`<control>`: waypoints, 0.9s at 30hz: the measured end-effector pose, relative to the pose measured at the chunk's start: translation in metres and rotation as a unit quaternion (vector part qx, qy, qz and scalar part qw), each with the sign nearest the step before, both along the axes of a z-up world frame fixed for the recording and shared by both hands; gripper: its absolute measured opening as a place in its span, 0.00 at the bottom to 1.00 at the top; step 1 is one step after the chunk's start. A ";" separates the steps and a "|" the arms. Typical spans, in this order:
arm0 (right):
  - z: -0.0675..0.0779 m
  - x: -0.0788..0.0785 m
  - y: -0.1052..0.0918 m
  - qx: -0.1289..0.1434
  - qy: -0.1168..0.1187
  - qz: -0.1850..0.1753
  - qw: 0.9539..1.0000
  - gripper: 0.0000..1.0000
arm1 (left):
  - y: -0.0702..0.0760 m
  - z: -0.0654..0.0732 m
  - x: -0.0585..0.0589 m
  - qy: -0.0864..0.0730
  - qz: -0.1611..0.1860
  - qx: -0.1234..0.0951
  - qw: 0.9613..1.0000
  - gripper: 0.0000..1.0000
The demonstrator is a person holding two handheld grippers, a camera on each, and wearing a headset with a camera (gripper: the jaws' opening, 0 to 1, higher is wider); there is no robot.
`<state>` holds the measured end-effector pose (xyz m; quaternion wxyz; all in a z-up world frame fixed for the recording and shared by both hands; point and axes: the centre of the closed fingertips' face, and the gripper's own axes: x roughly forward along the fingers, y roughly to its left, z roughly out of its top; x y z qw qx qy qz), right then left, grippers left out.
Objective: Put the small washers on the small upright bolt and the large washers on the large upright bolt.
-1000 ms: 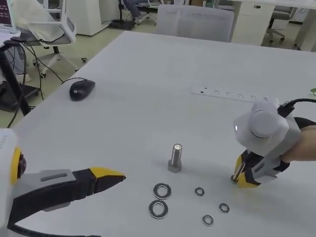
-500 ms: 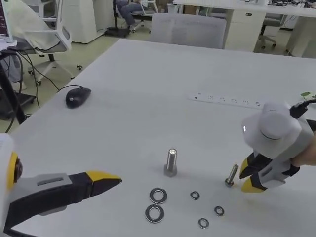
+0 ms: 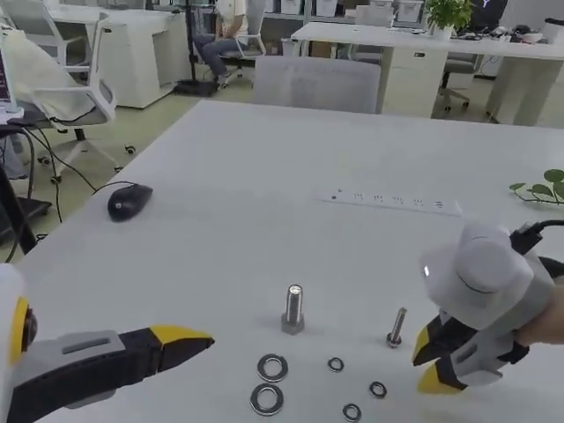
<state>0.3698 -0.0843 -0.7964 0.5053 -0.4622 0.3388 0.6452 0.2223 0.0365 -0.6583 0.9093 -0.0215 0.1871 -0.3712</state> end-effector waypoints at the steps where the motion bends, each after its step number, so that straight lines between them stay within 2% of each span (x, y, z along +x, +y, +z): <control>1: -0.001 -0.002 0.002 0.001 0.001 0.000 1.000 0.18 | -0.001 0.001 -0.002 -0.001 0.000 0.000 1.000 0.67; 7: -0.005 -0.007 0.012 0.005 0.002 0.005 1.000 0.17 | -0.001 0.004 -0.007 -0.008 0.007 -0.005 1.000 0.67; 14: -0.017 -0.008 0.021 0.002 0.000 0.010 1.000 0.18 | 0.000 0.006 -0.011 -0.011 0.013 -0.007 1.000 0.68; 21: -0.019 -0.007 0.030 0.002 -0.003 0.020 1.000 0.18 | 0.002 0.006 -0.013 -0.013 0.019 -0.008 1.000 0.68; 27: -0.027 -0.007 0.031 -0.012 -0.004 0.030 0.999 0.19 | 0.004 0.007 -0.013 -0.016 0.025 -0.013 0.999 0.68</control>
